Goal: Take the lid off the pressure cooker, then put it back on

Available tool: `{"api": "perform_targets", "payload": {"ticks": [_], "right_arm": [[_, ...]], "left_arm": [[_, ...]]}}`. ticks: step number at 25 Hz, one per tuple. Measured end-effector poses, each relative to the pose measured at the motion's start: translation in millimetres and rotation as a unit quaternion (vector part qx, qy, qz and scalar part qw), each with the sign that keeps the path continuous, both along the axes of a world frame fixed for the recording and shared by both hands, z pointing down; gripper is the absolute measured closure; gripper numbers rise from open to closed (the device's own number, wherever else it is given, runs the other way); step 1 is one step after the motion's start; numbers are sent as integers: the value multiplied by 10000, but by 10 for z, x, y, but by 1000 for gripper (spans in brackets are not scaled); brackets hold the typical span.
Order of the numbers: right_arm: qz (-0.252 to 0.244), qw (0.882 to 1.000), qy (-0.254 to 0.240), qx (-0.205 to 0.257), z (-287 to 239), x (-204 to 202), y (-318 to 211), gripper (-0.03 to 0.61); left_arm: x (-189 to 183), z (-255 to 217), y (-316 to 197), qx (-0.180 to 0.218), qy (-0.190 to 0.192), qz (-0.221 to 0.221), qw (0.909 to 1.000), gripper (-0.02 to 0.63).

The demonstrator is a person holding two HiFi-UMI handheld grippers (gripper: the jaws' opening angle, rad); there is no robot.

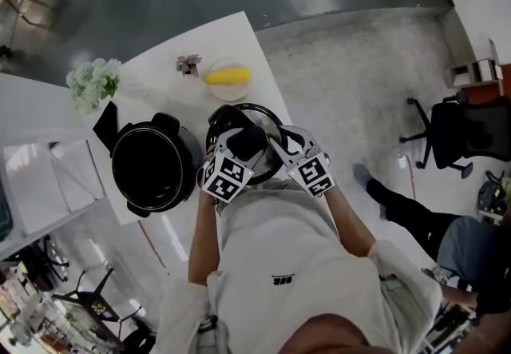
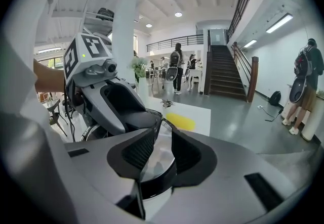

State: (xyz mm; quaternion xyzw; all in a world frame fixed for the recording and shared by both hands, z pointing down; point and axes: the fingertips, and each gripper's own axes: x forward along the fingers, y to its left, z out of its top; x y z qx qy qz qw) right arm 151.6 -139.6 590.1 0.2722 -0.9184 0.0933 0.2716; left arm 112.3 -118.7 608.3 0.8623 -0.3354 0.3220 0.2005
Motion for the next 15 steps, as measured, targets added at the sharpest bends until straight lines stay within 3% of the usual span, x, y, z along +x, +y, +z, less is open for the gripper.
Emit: {"api": "perform_targets", "payload": {"ticks": [15], "right_arm": [[18,9995,159,-273,424,11,37,469]], "left_arm": [[5,460,8,-22,-23,-72,10000,324]]}}
